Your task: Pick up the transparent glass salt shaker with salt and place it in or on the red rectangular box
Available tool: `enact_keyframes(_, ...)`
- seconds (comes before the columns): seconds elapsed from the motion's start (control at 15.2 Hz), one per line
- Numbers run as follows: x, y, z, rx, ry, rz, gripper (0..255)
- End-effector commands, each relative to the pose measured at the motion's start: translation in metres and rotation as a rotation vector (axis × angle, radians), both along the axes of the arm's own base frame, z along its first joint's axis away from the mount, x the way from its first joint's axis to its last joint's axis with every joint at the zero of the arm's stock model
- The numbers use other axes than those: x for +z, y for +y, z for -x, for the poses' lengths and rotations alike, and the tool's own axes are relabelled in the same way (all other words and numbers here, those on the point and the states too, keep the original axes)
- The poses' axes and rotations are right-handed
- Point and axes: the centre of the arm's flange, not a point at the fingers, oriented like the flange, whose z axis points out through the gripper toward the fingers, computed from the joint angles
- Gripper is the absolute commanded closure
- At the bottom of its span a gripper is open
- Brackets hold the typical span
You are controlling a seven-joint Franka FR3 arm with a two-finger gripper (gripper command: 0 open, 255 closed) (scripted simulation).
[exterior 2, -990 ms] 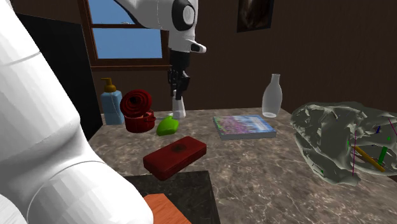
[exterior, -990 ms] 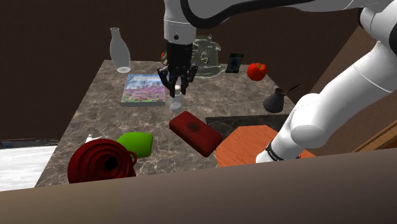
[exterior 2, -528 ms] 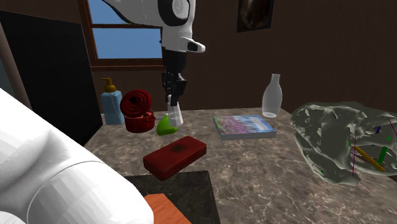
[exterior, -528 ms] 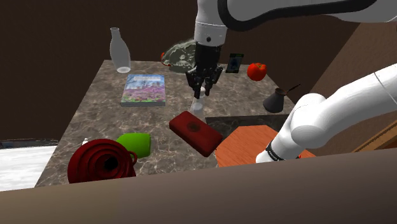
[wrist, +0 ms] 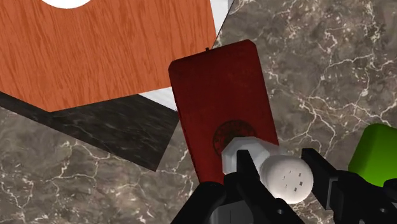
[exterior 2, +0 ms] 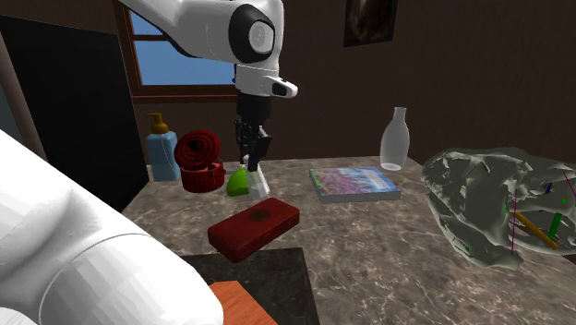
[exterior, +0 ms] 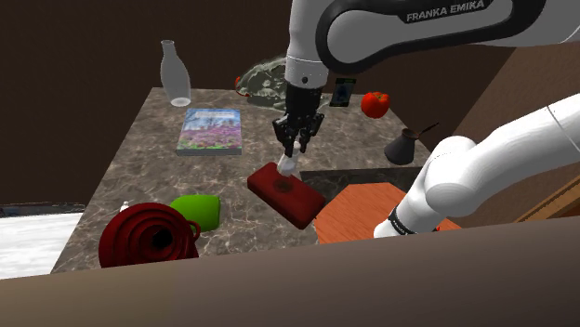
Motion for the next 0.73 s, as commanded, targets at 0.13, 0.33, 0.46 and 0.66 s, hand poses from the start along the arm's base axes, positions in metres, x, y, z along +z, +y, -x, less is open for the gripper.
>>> enact_keyframes(0.13, -0.021, 0.000, 0.000, 0.000, -0.001, 0.000, 255)
enact_keyframes(0.33, -0.037, 0.000, 0.000, 0.000, -0.001, 0.000, 255)
enact_keyframes(0.46, -0.048, 0.000, 0.000, 0.000, -0.001, 0.000, 255)
enact_keyframes(0.66, -0.061, 0.000, 0.000, 0.000, -0.001, 0.000, 255)
